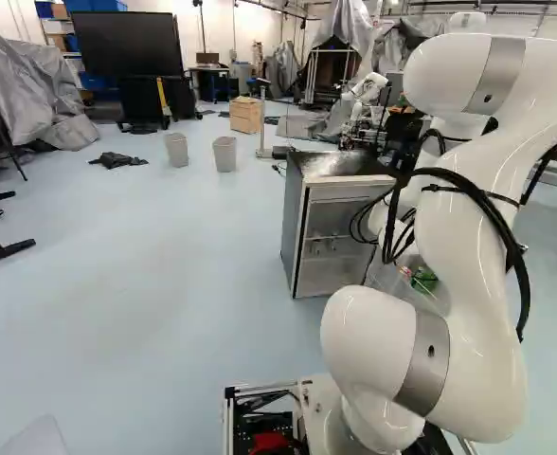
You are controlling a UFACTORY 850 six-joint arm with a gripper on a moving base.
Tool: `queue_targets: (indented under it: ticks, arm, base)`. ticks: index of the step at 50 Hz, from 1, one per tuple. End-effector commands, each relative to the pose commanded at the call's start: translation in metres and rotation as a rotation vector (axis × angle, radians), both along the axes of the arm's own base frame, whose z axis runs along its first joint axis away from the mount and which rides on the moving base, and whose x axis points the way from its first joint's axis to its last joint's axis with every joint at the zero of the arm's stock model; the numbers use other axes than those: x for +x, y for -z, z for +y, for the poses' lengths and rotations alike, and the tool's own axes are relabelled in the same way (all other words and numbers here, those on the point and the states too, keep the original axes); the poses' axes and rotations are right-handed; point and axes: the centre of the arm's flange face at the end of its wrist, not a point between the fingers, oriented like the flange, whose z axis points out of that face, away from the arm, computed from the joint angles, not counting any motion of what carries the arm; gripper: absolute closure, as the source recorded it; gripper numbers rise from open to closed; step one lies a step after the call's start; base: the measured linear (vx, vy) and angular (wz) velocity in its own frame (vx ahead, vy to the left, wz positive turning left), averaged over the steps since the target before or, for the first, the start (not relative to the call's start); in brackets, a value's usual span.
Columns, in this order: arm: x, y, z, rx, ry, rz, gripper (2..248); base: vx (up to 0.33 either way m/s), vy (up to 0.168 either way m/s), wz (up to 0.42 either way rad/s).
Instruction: Grab a drink from the fridge
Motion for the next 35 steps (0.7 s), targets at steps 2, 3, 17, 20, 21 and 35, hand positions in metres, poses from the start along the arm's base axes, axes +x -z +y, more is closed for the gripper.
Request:
queue_targets:
  ticks: [2, 3, 17, 20, 21, 35]
  arm:
    - [-0.001, 0.000, 0.002, -0.001, -0.002, 0.001, 162]
    - [-0.001, -0.001, 0.003, -0.001, -0.004, 0.001, 162]
    - [-0.006, -0.005, 0.018, -0.017, -0.024, 0.003, 162]
    - [-0.008, -0.006, 0.022, -0.022, -0.030, 0.003, 162]
    - [-0.008, -0.007, 0.023, -0.024, -0.032, 0.003, 162]
    - [-0.016, -0.014, 0.045, -0.058, -0.068, 0.001, 162]
  base:
    - [0.000, 0.000, 0.000]
    - [0.000, 0.000, 0.000]
    - [0.000, 0.000, 0.000]
    - [0.000, 0.000, 0.000]
    - [0.000, 0.000, 0.000]
    - [0.000, 0.000, 0.000]
